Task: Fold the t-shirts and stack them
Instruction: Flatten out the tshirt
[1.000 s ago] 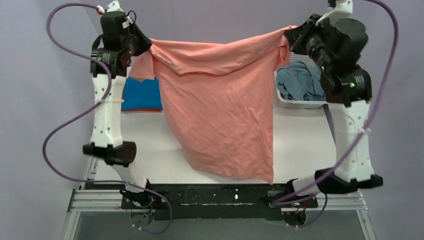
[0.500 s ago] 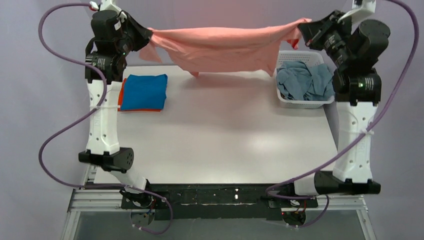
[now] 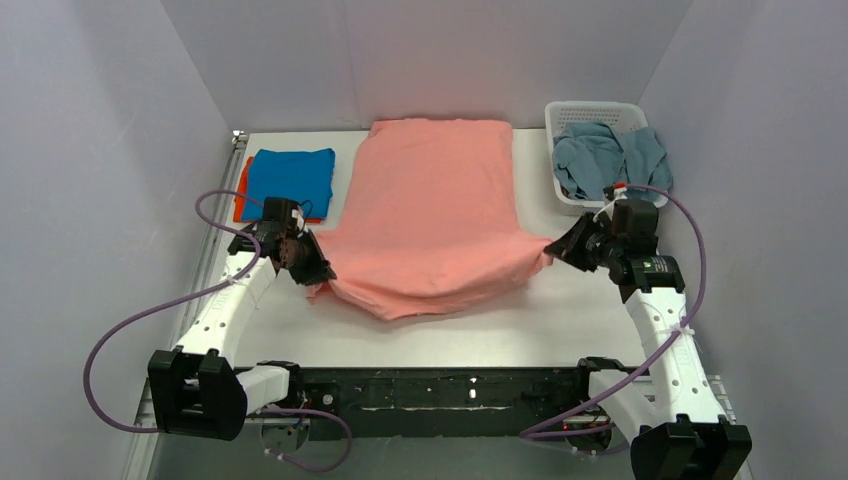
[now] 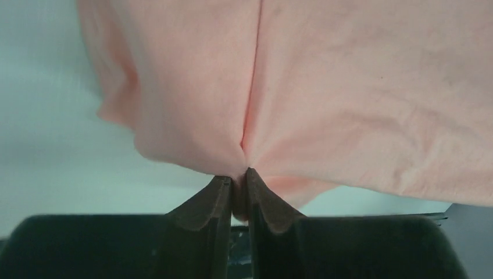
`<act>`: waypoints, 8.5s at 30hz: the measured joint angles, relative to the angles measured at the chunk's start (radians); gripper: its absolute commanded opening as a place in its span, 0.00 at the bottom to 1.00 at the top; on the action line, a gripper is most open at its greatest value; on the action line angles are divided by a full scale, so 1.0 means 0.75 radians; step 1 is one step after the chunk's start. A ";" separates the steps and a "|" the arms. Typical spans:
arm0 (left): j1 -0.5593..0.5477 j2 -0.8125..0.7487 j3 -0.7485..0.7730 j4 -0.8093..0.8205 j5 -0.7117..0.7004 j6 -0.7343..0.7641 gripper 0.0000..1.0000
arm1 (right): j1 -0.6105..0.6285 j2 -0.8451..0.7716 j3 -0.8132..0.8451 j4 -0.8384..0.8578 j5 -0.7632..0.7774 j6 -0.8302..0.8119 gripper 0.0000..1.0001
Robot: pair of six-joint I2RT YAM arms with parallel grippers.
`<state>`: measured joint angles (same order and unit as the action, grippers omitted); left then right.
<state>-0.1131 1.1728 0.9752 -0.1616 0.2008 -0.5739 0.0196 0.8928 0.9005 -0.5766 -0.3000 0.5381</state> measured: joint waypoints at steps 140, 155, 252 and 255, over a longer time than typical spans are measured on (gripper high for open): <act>-0.547 -0.305 -0.411 -0.305 -0.145 -0.251 0.72 | 0.314 -0.237 -0.365 -0.167 0.605 0.304 0.98; -0.695 -0.016 -0.578 0.020 -0.113 -0.309 0.43 | 0.313 -0.184 -0.430 -0.144 0.597 0.362 0.98; -0.837 -0.400 -0.428 -0.663 -0.839 -0.486 0.00 | 0.393 0.001 -0.596 -0.377 0.682 1.049 0.01; -0.836 -0.422 -0.412 -0.636 -0.841 -0.459 0.00 | 0.393 -0.028 -0.590 -0.352 0.720 0.987 0.01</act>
<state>-0.7399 0.8562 0.6662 -0.6388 -0.4301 -0.9180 0.3141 0.8715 0.4580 -0.8406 0.2401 1.2781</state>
